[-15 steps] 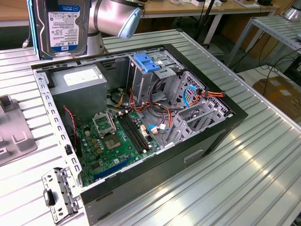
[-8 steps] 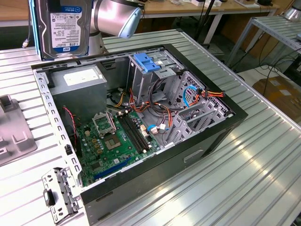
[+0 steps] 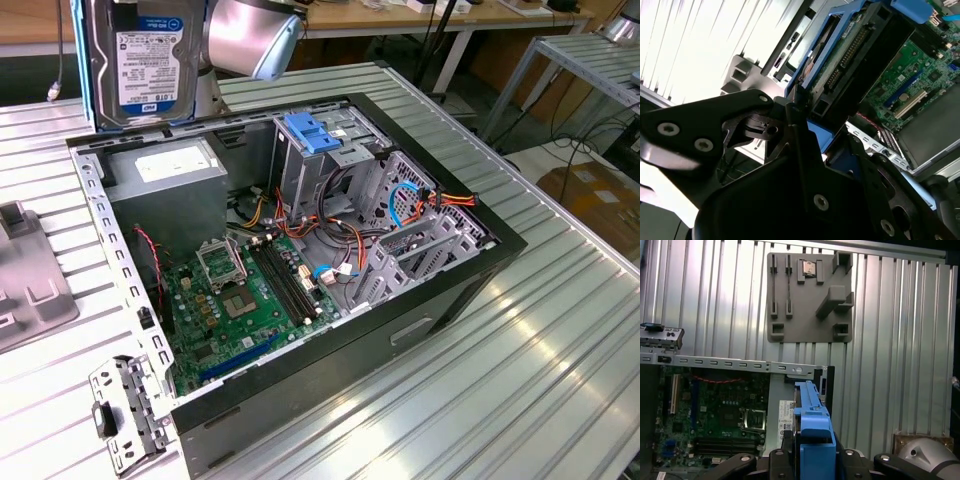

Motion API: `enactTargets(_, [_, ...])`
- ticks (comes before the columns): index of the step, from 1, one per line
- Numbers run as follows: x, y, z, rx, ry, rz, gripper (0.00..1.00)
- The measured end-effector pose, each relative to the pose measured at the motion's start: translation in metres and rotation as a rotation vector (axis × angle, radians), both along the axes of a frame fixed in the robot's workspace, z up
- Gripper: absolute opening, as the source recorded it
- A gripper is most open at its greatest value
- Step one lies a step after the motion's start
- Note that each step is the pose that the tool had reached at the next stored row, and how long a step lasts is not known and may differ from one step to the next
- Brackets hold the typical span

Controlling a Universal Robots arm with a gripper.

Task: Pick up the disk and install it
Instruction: 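Pick up the disk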

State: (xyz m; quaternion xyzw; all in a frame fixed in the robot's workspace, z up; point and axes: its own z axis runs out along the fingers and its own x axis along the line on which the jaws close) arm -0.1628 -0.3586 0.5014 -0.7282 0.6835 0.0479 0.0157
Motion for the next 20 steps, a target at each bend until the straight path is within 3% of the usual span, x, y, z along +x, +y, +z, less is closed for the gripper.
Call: enactTargets(20, [0.0071,-0.0140,-0.0005,0.0000,0.0000,0.000,0.37])
